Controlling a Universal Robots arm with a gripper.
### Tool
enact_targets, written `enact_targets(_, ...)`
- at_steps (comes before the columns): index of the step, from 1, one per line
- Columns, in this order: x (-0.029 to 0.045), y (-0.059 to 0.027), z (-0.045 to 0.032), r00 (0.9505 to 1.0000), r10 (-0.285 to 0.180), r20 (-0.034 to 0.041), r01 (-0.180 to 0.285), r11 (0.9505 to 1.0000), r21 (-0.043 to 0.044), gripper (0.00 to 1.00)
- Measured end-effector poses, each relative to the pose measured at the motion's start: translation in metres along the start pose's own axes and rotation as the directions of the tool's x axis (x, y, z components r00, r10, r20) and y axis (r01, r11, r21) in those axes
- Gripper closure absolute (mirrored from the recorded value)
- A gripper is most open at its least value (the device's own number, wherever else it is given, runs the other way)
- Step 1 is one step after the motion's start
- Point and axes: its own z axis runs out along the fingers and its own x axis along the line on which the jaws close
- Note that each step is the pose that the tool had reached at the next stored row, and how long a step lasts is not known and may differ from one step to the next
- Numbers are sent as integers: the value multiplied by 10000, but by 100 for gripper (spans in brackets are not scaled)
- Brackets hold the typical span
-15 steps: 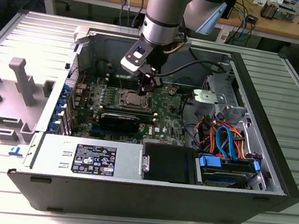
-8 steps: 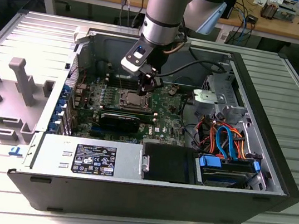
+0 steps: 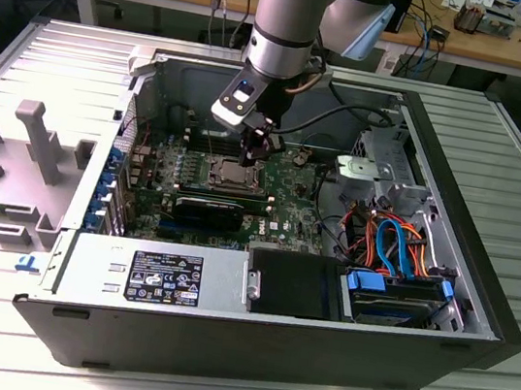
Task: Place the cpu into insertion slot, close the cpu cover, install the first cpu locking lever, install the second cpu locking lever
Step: 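Install the first cpu locking lever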
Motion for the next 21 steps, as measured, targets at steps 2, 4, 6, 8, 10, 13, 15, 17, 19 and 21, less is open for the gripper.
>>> enact_targets(2,0,0,0,10000,-36,3,36,10000,0,89)
enact_targets(4,0,0,0,10000,-64,5,64,10000,0,89)
enact_targets(6,0,0,0,10000,-93,7,93,10000,0,89)
enact_targets(8,0,0,0,9999,-124,9,124,9999,1,89)
enact_targets(10,0,0,0,9999,-163,12,163,9999,1,89)
enact_targets(13,0,0,0,9998,-217,15,217,9998,1,89)
enact_targets(15,0,0,0,9997,-247,17,247,9997,2,89)
enact_targets(17,0,0,0,9993,-374,26,374,9993,3,89)
enact_targets(19,0,0,0,9987,-504,35,504,9987,5,89)
enact_targets(21,0,0,0,9971,-760,53,760,9971,8,89)
